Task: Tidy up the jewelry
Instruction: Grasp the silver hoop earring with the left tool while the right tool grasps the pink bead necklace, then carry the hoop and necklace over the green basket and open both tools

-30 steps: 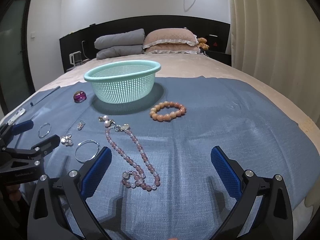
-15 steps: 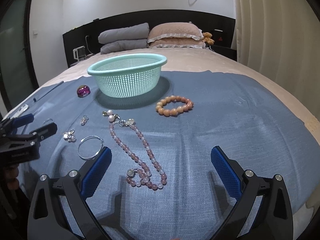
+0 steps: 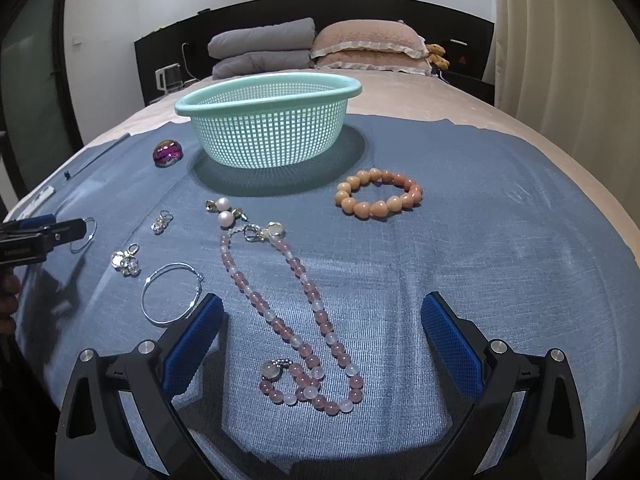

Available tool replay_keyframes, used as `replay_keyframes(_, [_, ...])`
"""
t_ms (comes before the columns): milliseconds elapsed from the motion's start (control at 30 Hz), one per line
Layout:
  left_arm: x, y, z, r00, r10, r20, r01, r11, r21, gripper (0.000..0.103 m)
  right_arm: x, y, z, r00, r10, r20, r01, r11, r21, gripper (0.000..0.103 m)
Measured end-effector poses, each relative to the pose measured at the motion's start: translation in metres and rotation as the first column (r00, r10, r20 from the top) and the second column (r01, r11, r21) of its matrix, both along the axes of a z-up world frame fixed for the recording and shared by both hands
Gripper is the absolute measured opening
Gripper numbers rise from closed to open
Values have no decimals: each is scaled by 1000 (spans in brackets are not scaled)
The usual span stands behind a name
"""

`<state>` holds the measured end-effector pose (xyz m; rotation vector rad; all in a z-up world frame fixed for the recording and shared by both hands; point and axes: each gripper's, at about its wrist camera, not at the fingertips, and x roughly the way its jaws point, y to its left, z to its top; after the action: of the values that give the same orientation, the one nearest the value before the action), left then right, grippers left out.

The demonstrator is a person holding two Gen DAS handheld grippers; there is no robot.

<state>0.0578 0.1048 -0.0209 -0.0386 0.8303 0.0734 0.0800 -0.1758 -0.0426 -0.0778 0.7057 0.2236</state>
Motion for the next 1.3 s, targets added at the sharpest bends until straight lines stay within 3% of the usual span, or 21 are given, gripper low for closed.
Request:
replay_keyframes(100, [2, -7, -10, 999, -28, 17, 27, 998, 64, 99, 2, 0, -5, 1000, -1, -4, 1, 1000, 5, 96])
replay_keyframes(200, [4, -1, -13, 999, -36, 22, 35, 999, 24, 99, 4, -2, -8, 1000, -1, -15, 1, 1000, 16, 97])
replay_keyframes(300, [1, -2, -16, 997, -18, 70, 16, 999, 35, 99, 4, -1, -9, 1000, 1, -17, -1, 1000, 2, 97])
replay_keyframes(467, [-1, -4, -12, 997, -19, 72, 16, 999, 44, 96, 1, 2, -7, 1000, 9, -22, -9, 999, -31, 95])
replay_keyframes(500, [-2, -8, -12, 996, -32, 78, 28, 998, 59, 90, 0, 2, -7, 1000, 20, -22, -21, 999, -33, 91])
replay_keyframes(567, [-5, -17, -9, 993, -77, 89, 70, 994, 85, 71, -6, 6, -4, 998, 57, -12, -57, 998, -36, 75])
replay_keyframes(633, [-7, -25, -8, 989, -121, 86, 112, 989, 95, 47, -10, 11, -4, 993, 116, -15, -116, 993, -27, 48])
replay_keyframes(667, [-7, -27, -8, 987, -135, 86, 126, 987, 96, 45, -12, 12, -3, 992, 129, -13, -129, 991, -22, 44])
replay_keyframes(733, [-7, -27, -8, 987, -134, 85, 126, 988, 90, 45, -13, 15, -2, 986, 163, -16, -163, 987, -6, 21])
replay_keyframes(767, [-6, -25, -7, 988, -133, 82, 127, 989, 72, 44, -13, 14, -2, 985, 170, -22, -170, 985, 7, 15])
replay_keyframes(900, [-8, -22, -5, 988, -137, 71, 134, 990, 46, 44, -12, 10, -1, 982, 184, -37, -182, 982, 43, 11])
replay_keyframes(1100, [-19, -25, -4, 988, -142, 55, 140, 990, 37, 44, -21, -1, 4, 973, 217, -77, -200, 962, 185, 11])
replay_keyframes(1300, [-43, -23, 0, 988, -144, 53, 144, 990, -3, 44, -36, -6, 25, 963, 266, -36, -238, 909, 343, 6])
